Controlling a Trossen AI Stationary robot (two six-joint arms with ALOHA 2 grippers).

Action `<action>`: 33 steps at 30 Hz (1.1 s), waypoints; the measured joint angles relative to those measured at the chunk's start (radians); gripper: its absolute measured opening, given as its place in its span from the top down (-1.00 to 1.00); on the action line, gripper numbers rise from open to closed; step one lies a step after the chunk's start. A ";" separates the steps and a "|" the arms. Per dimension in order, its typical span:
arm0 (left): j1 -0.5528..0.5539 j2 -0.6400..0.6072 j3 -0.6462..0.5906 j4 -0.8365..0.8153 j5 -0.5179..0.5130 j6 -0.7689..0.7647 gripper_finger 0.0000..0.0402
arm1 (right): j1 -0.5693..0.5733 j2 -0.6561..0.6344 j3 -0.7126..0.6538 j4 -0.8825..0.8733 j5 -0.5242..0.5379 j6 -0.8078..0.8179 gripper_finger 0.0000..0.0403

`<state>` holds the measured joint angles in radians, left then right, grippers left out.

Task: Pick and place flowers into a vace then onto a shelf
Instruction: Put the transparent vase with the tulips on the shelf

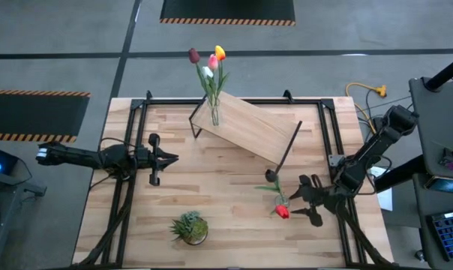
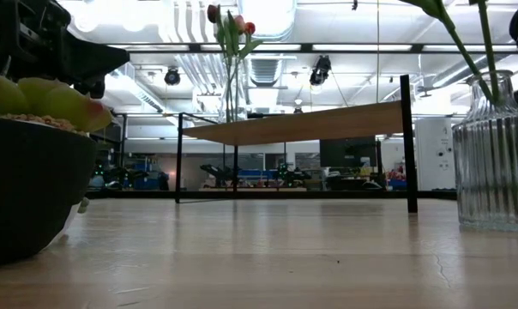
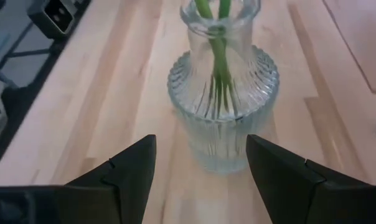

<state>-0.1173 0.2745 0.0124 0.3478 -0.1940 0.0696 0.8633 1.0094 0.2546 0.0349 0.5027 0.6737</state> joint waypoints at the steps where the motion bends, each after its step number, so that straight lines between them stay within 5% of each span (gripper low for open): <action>1: 0.000 0.000 0.000 0.000 0.000 0.000 0.92 | -0.003 0.002 0.000 0.008 0.014 -0.034 -0.19; 11: 0.000 0.000 0.002 0.009 0.000 0.000 0.92 | -0.004 0.038 0.000 0.012 0.160 -0.062 -0.48; 18: 0.000 0.000 0.003 0.008 0.000 0.000 0.92 | -0.004 0.160 0.000 0.197 0.126 -0.093 -0.75; 33: 0.000 0.000 0.003 0.008 0.000 0.000 0.92 | -0.060 0.452 0.000 0.540 0.181 -0.206 -0.78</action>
<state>-0.1173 0.2741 0.0151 0.3557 -0.1940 0.0696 0.8035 1.4614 0.2543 0.5753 0.6841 0.4681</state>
